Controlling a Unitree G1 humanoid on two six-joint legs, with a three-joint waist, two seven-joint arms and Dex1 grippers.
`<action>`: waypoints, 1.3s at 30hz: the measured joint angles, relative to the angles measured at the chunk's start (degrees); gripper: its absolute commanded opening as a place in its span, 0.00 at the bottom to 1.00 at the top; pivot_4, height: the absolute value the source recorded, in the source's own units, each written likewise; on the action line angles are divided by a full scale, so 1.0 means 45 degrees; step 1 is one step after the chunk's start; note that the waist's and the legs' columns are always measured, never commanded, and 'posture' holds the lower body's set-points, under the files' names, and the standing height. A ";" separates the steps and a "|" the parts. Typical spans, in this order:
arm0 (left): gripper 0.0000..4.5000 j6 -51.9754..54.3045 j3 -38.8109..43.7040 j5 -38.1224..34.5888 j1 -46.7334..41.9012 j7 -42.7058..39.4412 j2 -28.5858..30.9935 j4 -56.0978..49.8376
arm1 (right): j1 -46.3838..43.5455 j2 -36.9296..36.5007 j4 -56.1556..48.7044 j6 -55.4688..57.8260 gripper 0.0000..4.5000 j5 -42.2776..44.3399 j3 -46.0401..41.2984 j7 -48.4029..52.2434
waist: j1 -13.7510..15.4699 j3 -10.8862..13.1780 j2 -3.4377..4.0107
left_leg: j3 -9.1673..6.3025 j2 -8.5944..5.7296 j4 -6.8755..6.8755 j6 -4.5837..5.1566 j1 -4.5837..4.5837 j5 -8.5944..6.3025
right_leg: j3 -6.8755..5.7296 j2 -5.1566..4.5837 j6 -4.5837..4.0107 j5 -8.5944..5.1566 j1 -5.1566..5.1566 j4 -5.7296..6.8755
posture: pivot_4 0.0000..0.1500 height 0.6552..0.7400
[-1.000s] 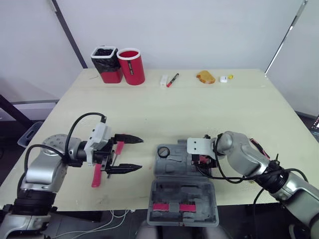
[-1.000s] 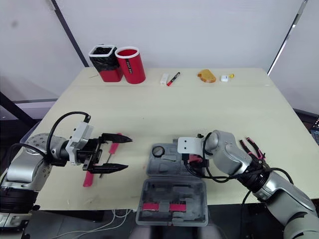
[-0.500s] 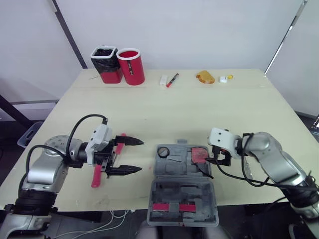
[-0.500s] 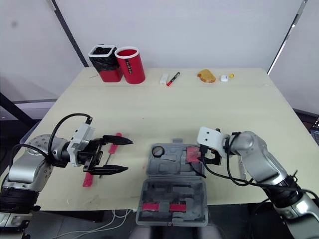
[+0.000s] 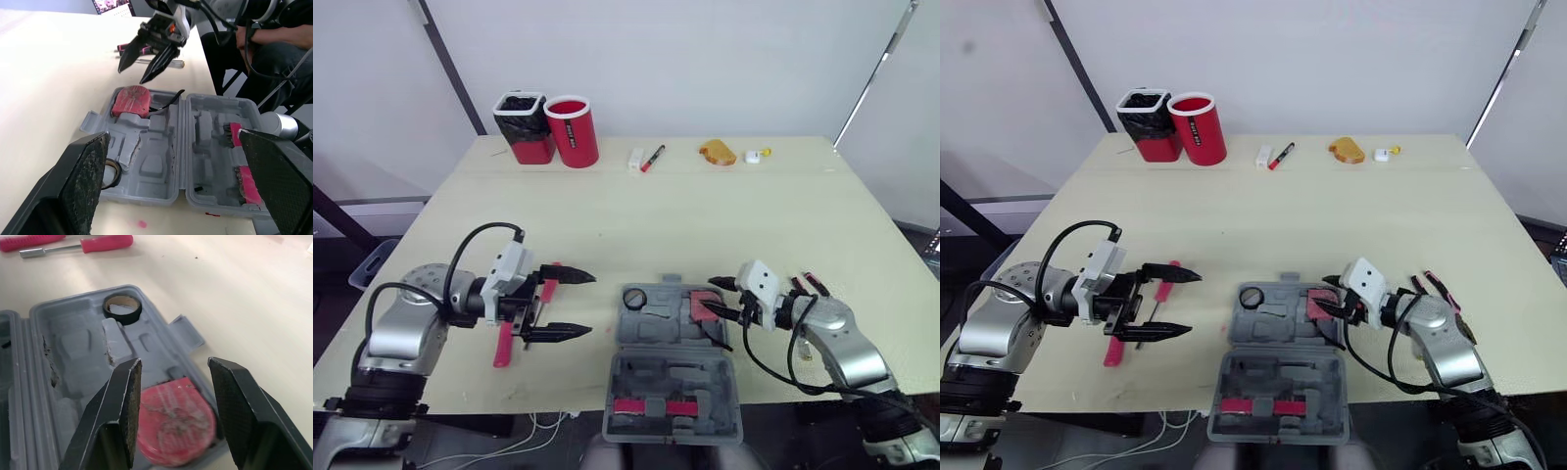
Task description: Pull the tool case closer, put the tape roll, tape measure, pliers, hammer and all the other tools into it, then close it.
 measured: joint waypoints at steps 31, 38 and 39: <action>1.00 0.0067 0.0586 -0.0069 0.0422 0.1353 -0.0873 0.0018 | 0.0217 0.0448 0.2785 -0.2541 0.51 -0.0313 0.0215 -0.0695 | -0.0005 -0.0034 -0.0031 | 0.0005 0.0009 -0.0012 -0.0001 0.0191 -0.0002 | 0.0004 -0.0007 -0.0008 -0.0002 0.0186 -0.0008 | 1.00 1.00; 1.00 0.0535 0.1850 -0.0497 0.1188 0.2857 -0.1399 0.0049 | 0.1764 -0.0040 -0.0966 -0.2264 0.51 0.1153 -0.1855 -0.1531 | 0.0014 -0.0030 -0.0024 | -0.0017 0.0009 -0.0015 -0.0002 0.0105 -0.0002 | -0.0015 -0.0006 -0.0007 0.0000 0.0113 -0.0017 | 1.00 1.00; 1.00 0.0541 0.2175 -0.0553 0.1465 0.3107 -0.1450 0.0219 | 0.2282 -0.0224 -0.1366 -0.2211 0.51 0.1369 -0.2352 -0.1727 | 0.0025 -0.0029 -0.0024 | -0.0017 0.0007 -0.0017 -0.0002 0.0099 -0.0002 | -0.0017 -0.0011 -0.0007 0.0000 0.0109 -0.0019 | 1.00 1.00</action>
